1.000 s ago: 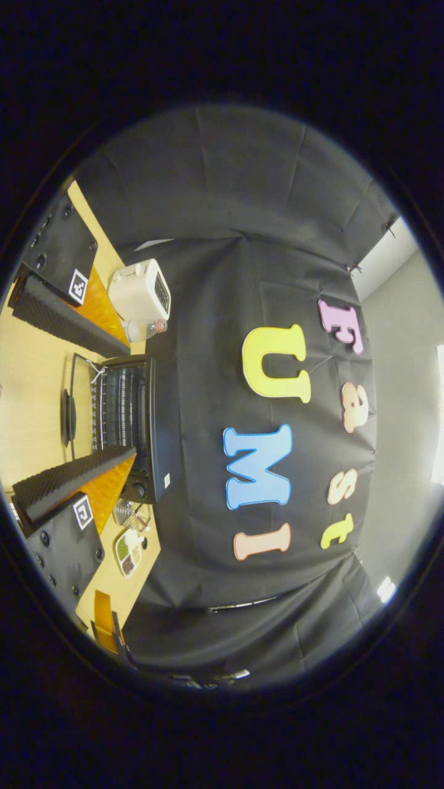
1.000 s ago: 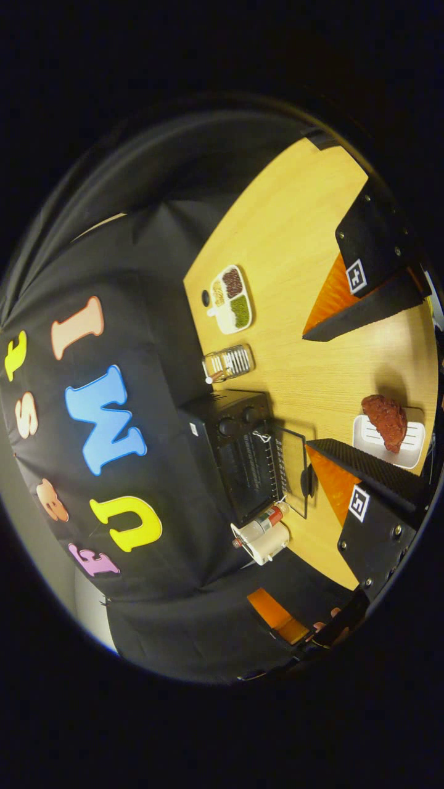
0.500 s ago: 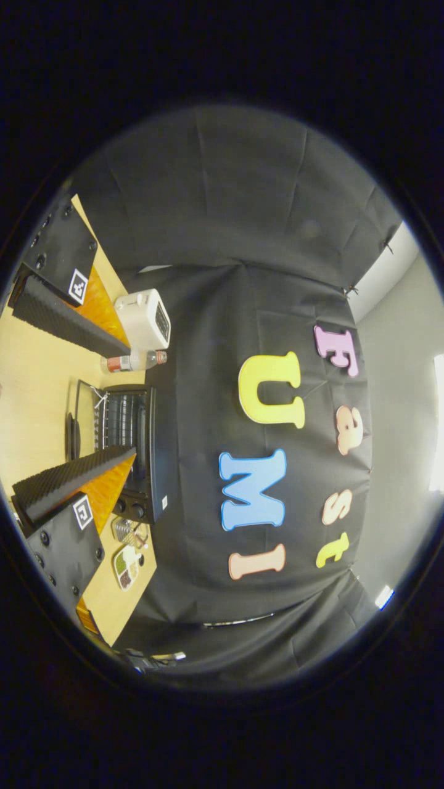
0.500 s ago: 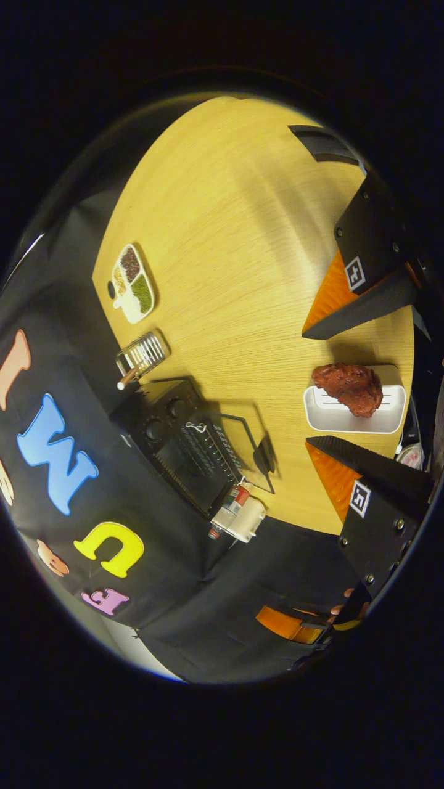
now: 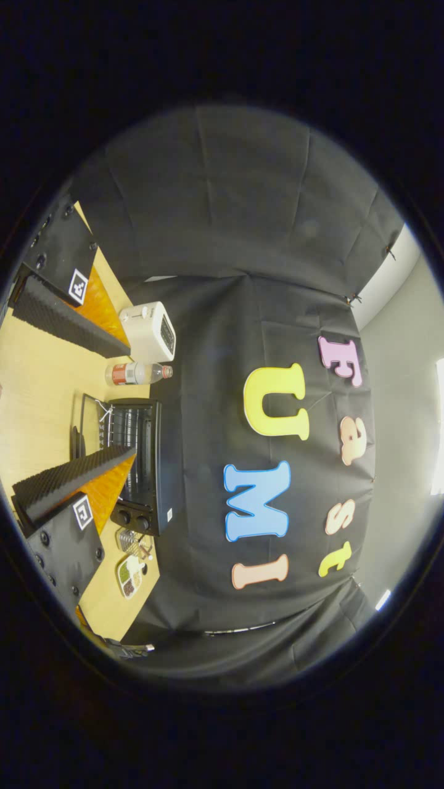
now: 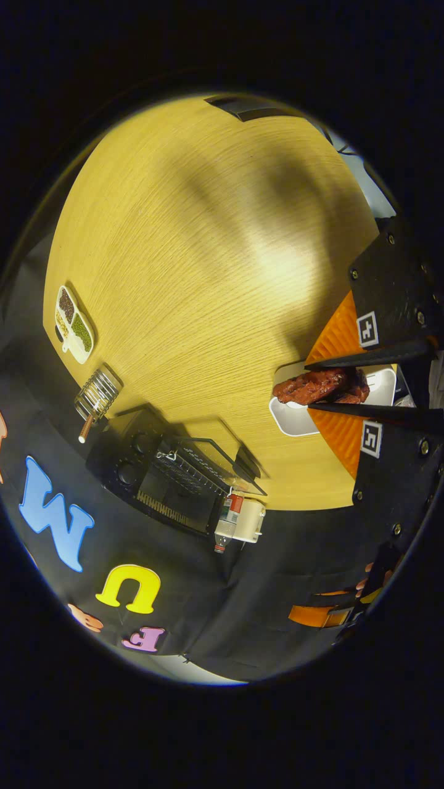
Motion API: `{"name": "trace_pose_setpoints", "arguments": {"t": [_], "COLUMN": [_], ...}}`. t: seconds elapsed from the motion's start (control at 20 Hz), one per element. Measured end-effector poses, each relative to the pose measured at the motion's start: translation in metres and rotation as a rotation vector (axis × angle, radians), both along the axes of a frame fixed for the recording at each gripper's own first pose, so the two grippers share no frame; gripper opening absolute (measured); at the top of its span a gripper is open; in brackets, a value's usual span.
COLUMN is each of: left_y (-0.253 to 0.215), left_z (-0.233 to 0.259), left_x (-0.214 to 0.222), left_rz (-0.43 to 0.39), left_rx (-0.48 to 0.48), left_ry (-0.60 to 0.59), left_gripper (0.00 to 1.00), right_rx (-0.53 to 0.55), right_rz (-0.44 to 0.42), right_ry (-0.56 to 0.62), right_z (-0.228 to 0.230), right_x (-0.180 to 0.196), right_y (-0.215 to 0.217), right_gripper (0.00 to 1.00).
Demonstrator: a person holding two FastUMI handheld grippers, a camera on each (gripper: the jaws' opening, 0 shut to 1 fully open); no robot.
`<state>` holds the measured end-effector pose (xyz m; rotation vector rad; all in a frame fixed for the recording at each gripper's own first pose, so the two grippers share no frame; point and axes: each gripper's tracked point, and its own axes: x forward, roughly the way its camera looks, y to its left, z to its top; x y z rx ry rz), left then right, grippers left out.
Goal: Open the electric oven with the left hand, put the food in, and close the electric oven.
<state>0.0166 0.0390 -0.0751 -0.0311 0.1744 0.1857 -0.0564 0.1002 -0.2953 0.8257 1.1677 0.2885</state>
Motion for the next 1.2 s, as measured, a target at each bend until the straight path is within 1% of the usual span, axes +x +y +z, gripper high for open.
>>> {"name": "trace_pose_setpoints", "arguments": {"t": [0.05,0.1,0.15,0.2,0.3,0.45,0.65,0.7,0.8,0.9,0.95,1.1,1.2], "left_y": [0.001,0.000,0.001,0.004,0.005,0.012,0.015,0.016,0.018,0.023,0.026,0.038,0.051], "left_z": [-0.001,0.000,0.001,0.003,0.005,0.006,0.002,0.001,0.001,0.002,0.000,-0.004,-0.009], "left_x": [0.001,0.002,0.002,0.001,0.000,-0.008,-0.002,0.002,0.011,0.020,0.023,0.034,0.039], "left_rz": [0.002,0.002,0.005,0.011,0.019,0.047,0.060,0.056,0.044,0.033,0.029,0.026,0.028], "left_rx": [-0.001,-0.001,0.003,0.008,0.023,0.039,-0.002,-0.008,-0.012,-0.008,-0.007,-0.016,-0.026], "left_ry": [-0.001,-0.002,-0.005,-0.008,-0.012,-0.013,-0.017,-0.017,-0.024,-0.031,-0.032,-0.031,-0.025], "left_gripper": [0.94,0.91,1.00,1.00,1.00,1.00,1.00,1.00,0.96,0.96,1.00,1.00,0.94], "right_rx": [0.009,0.017,0.026,0.034,0.025,0.020,0.045,0.048,0.055,0.072,0.081,0.100,0.113], "right_rz": [-0.004,-0.031,-0.027,-0.018,0.007,0.014,0.022,0.022,0.020,0.015,0.014,0.010,0.008], "right_ry": [-0.009,-0.018,-0.024,-0.038,-0.053,-0.089,-0.173,-0.192,-0.224,-0.245,-0.250,-0.266,-0.276], "right_z": [0.007,0.004,0.009,0.012,0.017,0.034,0.066,0.071,0.082,0.092,0.095,0.101,0.104], "right_x": [0.000,0.010,0.009,0.010,0.010,0.019,0.043,0.051,0.066,0.081,0.089,0.110,0.123], "right_y": [-0.006,0.004,-0.002,0.001,-0.001,-0.006,0.001,0.006,0.019,0.035,0.044,0.071,0.090], "right_gripper": [0.29,0.27,0.15,0.10,0.10,0.10,0.10,0.10,0.10,0.10,0.10,0.10,0.10]}}
